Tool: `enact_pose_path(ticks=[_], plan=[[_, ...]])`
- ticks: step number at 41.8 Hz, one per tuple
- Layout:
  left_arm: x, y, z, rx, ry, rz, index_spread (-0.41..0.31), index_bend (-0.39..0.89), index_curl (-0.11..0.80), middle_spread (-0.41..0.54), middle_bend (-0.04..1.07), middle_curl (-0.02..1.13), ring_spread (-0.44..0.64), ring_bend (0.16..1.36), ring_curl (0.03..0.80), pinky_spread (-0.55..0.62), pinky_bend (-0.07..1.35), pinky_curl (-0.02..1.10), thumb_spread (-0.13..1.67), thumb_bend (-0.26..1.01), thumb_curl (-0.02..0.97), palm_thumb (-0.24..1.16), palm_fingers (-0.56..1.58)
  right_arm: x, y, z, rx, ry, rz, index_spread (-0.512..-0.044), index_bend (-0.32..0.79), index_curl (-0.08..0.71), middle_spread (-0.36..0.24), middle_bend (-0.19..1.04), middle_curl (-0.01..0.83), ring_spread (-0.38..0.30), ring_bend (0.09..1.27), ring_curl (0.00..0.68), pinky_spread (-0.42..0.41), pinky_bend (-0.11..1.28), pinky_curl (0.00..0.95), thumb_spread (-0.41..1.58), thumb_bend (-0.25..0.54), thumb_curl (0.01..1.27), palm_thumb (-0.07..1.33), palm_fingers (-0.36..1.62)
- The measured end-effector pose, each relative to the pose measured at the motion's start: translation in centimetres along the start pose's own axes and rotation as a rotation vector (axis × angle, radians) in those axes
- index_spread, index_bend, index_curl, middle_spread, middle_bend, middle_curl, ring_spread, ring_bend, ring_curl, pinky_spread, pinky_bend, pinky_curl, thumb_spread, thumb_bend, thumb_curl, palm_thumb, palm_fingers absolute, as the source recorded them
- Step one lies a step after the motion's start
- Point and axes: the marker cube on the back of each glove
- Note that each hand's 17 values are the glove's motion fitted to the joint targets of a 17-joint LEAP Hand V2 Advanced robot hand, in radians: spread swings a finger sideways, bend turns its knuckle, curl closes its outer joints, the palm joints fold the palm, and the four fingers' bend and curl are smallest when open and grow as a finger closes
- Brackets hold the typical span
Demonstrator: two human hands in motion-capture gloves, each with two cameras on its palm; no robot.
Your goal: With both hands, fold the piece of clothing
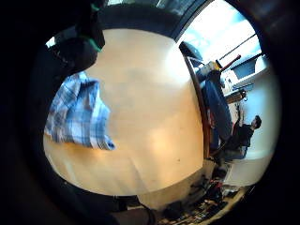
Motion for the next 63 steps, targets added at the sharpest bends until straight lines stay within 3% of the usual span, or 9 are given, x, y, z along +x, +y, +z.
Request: enact_pose_path(ticks=[12,18,23,27,39,47,55,59,63], plan=[[2.7,3.3,3.4,-0.242,0.076,-0.012,-0.066,0.11,0.257,0.085,0.15,0.42,0.21,0.52,0.391,0.22,0.56,0.45,1.30,-0.03,0.298,0.47,0.22,3.2,3.8,5.0,-0.248,0.185,0.022,-0.344,0.06,0.182,-0.007,0.16,0.284,0.051,0.51,0.413,0.194,0.86,0.454,1.20,-0.038,0.39,0.64,0.13],[3.3,4.2,5.5,-0.380,0.174,-0.023,-0.057,0.13,0.260,0.124,0.16,0.40,0.27,0.52,0.370,0.26,0.59,0.45,1.36,-0.04,0.263,0.35,0.17,-1.1,6.4,3.8,-0.304,-0.033,-0.236,-0.344,0.12,0.182,0.003,0.18,0.286,0.073,0.51,0.396,0.190,0.85,0.430,1.19,-0.019,0.38,0.64,0.12],[3.0,5.2,6.4,-0.494,0.153,-0.062,-0.061,0.15,0.272,0.154,0.15,0.38,0.31,0.53,0.365,0.29,0.62,0.45,1.38,-0.03,0.239,0.28,0.12,-0.2,6.7,4.6,-0.366,0.168,-0.126,-0.343,0.15,0.201,-0.012,0.19,0.294,0.071,0.49,0.378,0.183,0.81,0.404,1.17,-0.004,0.39,0.68,0.16],[3.1,4.8,7.4,-0.458,0.129,-0.042,-0.062,0.16,0.282,0.173,0.15,0.37,0.33,0.53,0.360,0.30,0.64,0.45,1.39,-0.02,0.230,0.24,0.10,0.8,6.8,4.4,-0.365,0.326,-0.038,-0.345,0.17,0.222,-0.035,0.21,0.308,0.025,0.49,0.363,0.156,0.75,0.377,1.19,0.039,0.42,0.78,0.29],[4.5,6.1,7.1,-0.551,0.241,0.014,-0.070,0.16,0.304,0.188,0.17,0.35,0.36,0.57,0.353,0.31,0.66,0.45,1.40,-0.02,0.212,0.16,0.08,0.6,6.2,3.4,-0.226,0.503,-0.004,-0.357,0.12,0.243,-0.128,0.16,0.315,-0.155,0.70,0.400,-0.007,0.66,0.345,1.23,0.080,0.46,0.92,0.76],[3.9,6.3,7.1,-0.572,0.174,-0.025,-0.075,0.16,0.317,0.178,0.18,0.35,0.37,0.57,0.346,0.33,0.65,0.44,1.40,-0.01,0.209,0.13,0.08,-0.2,1.2,4.8,-0.059,0.481,-0.053,-0.347,0.13,0.262,-0.194,0.16,0.322,-0.205,0.68,0.398,-0.113,0.66,0.351,1.20,0.056,0.48,0.95,0.99],[2.9,5.2,8.0,-0.489,0.078,-0.030,-0.082,0.16,0.327,0.164,0.19,0.36,0.37,0.57,0.341,0.33,0.64,0.43,1.40,-0.02,0.204,0.10,0.09,-8.3,-2.3,-3.0,0.339,0.494,-0.155,-0.333,0.15,0.297,-0.200,0.16,0.337,-0.236,0.67,0.414,-0.220,0.65,0.369,1.08,0.020,0.51,0.99,1.14],[2.4,4.4,8.5,-0.426,0.040,-0.033,-0.083,0.16,0.330,0.162,0.19,0.36,0.37,0.56,0.338,0.33,0.64,0.43,1.40,-0.01,0.203,0.09,0.09,-10.8,-1.9,-4.2,0.359,0.564,-0.172,-0.333,0.15,0.308,-0.208,0.16,0.339,-0.252,0.66,0.415,-0.247,0.64,0.369,1.00,-0.006,0.53,1.00,1.16],[3.0,5.3,7.8,-0.505,0.088,-0.042,-0.084,0.15,0.332,0.161,0.19,0.36,0.37,0.56,0.335,0.34,0.64,0.42,1.40,-0.01,0.203,0.08,0.09,-16.7,-2.6,-5.5,0.526,0.584,-0.274,-0.333,0.17,0.326,-0.219,0.15,0.339,-0.263,0.64,0.411,-0.272,0.63,0.368,0.94,-0.021,0.54,1.00,1.18]])
